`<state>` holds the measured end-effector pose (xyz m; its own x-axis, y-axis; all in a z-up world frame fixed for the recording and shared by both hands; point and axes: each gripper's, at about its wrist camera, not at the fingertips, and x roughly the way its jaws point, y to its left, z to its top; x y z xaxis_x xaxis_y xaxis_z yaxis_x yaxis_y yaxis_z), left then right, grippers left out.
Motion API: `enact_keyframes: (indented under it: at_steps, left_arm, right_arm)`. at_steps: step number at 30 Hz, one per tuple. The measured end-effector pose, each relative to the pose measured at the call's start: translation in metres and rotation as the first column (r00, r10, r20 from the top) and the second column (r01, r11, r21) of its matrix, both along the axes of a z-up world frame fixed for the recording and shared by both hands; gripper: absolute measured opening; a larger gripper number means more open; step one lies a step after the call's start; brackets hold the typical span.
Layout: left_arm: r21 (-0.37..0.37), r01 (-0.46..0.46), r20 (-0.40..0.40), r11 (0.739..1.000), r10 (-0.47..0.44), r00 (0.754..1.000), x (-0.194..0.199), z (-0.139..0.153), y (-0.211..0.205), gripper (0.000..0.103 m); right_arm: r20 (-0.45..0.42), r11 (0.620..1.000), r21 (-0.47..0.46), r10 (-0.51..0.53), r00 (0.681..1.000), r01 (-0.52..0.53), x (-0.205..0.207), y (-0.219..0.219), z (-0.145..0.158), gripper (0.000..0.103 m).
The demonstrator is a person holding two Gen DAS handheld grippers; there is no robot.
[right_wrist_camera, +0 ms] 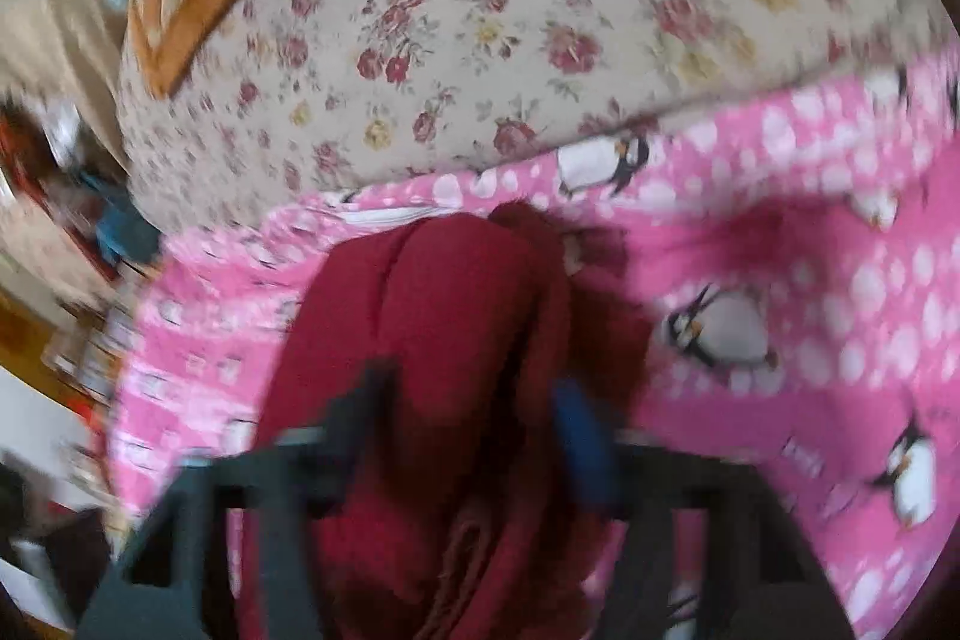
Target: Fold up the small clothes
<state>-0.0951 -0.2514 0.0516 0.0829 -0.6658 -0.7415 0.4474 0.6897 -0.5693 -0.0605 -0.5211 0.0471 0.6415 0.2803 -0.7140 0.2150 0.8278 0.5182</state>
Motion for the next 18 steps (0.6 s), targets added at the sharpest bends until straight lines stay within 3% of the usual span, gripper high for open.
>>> enact_keyframes:
  at_steps: [3, 6, 9, 13, 15, 18]
  left_arm:
    - [-0.006, 0.002, 0.003, 1.0, -0.002, 1.0, 0.0, -0.001, 0.004, 0.03]
    - [-0.003, 0.005, 0.022, 1.0, -0.005, 1.0, -0.003, -0.002, 0.004, 0.03]
    - [0.004, 0.012, 0.037, 1.0, -0.012, 0.999, -0.005, 0.001, 0.001, 0.03]
    - [0.039, 0.014, 0.051, 0.999, -0.016, 0.999, -0.009, 0.004, -0.003, 0.03]
    - [0.066, 0.019, 0.068, 0.998, -0.024, 0.997, -0.012, 0.009, -0.004, 0.03]
    - [0.082, 0.016, 0.117, 0.996, -0.025, 0.993, -0.016, 0.025, -0.002, 0.03]
  right_arm:
    - [0.043, 0.995, -0.09, 0.034, 0.999, -0.03, 0.002, 0.01, 0.01, 0.02]
    - [0.092, 0.983, -0.182, 0.05, 0.995, -0.033, 0.002, 0.014, 0.021, 0.019]
    - [0.005, 0.964, -0.265, 0.026, 1.0, -0.024, 0.011, 0.012, -0.003, 0.019]
    - [0.023, 0.987, -0.158, -0.022, 1.0, 0.025, -0.004, -0.002, -0.014, 0.023]
    - [0.031, 0.995, -0.088, -0.053, 0.998, 0.055, -0.014, -0.009, -0.009, 0.036]
    - [0.043, 0.999, -0.023, -0.042, 0.998, 0.043, -0.039, -0.009, 0.004, 0.046]
